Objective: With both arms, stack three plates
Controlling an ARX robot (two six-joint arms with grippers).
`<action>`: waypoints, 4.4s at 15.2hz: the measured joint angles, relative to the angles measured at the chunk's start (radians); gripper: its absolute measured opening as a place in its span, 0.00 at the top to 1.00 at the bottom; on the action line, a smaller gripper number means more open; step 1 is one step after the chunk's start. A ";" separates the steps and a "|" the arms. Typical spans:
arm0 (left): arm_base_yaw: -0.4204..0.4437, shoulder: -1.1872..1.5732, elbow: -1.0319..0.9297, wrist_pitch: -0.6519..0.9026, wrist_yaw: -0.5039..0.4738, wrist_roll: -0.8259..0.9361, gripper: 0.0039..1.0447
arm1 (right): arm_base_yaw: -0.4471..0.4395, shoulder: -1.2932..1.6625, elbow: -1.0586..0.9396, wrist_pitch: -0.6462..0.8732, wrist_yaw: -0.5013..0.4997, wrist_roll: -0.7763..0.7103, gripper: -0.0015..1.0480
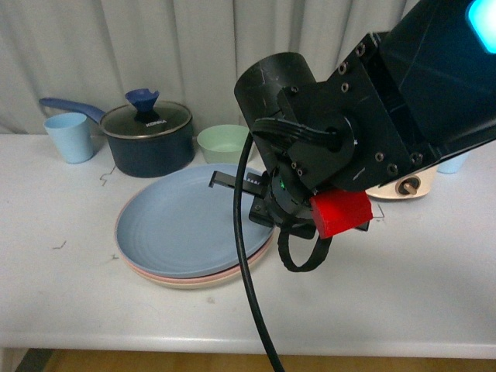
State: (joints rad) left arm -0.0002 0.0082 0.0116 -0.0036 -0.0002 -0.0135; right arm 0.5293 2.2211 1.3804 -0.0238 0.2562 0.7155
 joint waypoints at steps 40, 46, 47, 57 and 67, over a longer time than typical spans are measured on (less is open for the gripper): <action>0.000 0.000 0.000 0.000 0.000 0.000 0.06 | -0.529 -1.957 -1.369 0.295 -0.255 -0.709 0.98; 0.000 0.000 0.000 0.000 0.000 0.000 0.06 | -0.529 -2.068 -1.369 0.166 -0.255 -0.709 0.98; 0.000 0.000 0.000 0.000 0.000 0.000 0.06 | -0.529 -2.164 -1.369 0.027 -0.256 -0.710 0.98; 0.000 0.000 0.000 0.000 0.000 0.000 0.06 | -0.529 -2.217 -1.369 0.020 -0.256 -0.711 0.57; 0.000 0.000 0.000 0.000 0.000 0.000 0.06 | -0.529 -2.217 -1.369 0.020 -0.256 -0.711 0.06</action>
